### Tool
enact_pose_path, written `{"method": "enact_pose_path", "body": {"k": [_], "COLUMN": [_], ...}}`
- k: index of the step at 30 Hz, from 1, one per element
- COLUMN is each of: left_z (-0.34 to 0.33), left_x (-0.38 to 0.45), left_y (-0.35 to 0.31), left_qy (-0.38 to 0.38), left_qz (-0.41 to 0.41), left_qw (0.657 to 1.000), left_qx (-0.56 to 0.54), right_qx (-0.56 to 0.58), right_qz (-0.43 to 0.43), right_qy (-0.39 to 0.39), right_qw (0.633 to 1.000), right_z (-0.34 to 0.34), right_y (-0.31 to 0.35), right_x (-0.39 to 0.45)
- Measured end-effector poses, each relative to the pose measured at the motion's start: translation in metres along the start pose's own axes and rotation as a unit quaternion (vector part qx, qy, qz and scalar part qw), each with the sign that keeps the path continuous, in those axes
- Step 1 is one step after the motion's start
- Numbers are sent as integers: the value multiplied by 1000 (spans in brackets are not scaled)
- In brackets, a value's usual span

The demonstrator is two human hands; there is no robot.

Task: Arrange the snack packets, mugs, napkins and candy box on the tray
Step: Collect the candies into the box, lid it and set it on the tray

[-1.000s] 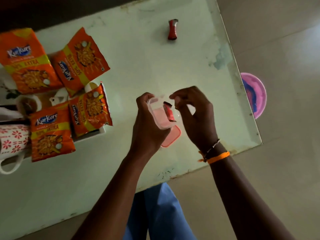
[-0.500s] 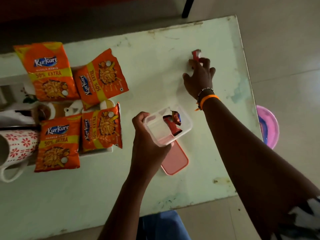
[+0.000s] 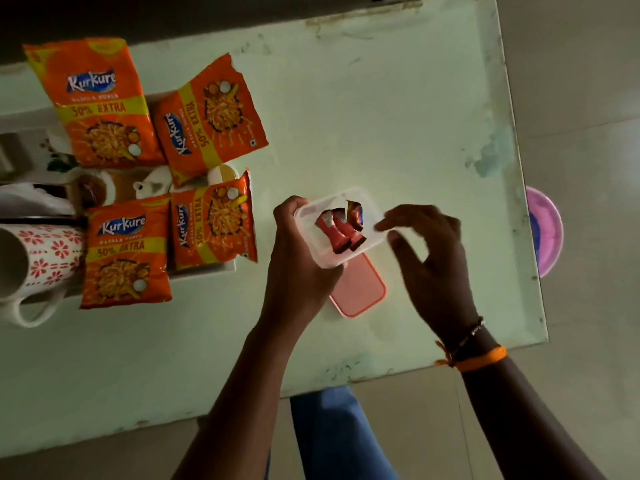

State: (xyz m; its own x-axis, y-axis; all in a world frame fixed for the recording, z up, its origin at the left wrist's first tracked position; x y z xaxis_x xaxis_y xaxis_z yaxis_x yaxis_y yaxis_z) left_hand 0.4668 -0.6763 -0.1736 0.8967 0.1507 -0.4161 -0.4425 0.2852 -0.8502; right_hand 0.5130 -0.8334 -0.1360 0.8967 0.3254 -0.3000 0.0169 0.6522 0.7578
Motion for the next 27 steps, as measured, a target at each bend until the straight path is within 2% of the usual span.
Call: {"method": "enact_pose_path", "body": {"k": [3,5,7,9,11,12,16,18,21,24,26,27], "left_z": [-4,-3,4,15,26,32,58,75,102,133,154,166], "left_x": [-17,-30,-46,-62,-79,-85,-108,-115,-124,-130,-135,-137], "left_y": [0,0,4,13,21,26,45,51,56,61,65,68], "left_qy": [28,44,52,51,64,74,96,105,109,118,126,129], "left_qz": [-19,-27,-24,-21,-19,-16,8,13,14,6,-2,-6], "left_qw": [999,998,998,997,996,995,993,992,993,993,992,992], "left_qx": [23,29,31,44,60,66,73,65,47,5,-10,-13], "right_qx": [51,29,13,-14,-99,-140,-225,-219,-116,38,198,298], "right_qz": [-128,-163,-157,-132,-117,-120,-155,-172,-185,-140,-102,-89], "right_qy": [-83,-93,-65,0,79,90,37,32,-5,-87,-121,-124], "right_qw": [987,982,985,991,985,979,961,960,976,986,967,942], "right_z": [5,-5,-27,-55,-81,-89,-101,-104,-100,-93,-97,-105], "right_y": [-39,-54,-57,-54,-52,-50,-39,-32,-17,16,43,56], "right_x": [-9,-16,-25,-29,-33,-34,-33,-29,-31,-46,-58,-63]}}
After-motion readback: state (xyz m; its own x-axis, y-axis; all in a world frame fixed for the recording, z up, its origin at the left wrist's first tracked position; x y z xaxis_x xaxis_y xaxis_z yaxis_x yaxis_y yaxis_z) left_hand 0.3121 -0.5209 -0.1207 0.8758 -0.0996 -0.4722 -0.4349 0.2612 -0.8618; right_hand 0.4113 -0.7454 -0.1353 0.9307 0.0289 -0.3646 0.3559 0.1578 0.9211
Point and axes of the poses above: each hand's wrist, its own x-axis towards the middle knuckle, its own z-axis out of the back of the hand, y = z × x, the point moved 7 cm from there along x, towards the middle knuckle, and after that the axes turned 12 degrees about y, right-handed, at the moved point
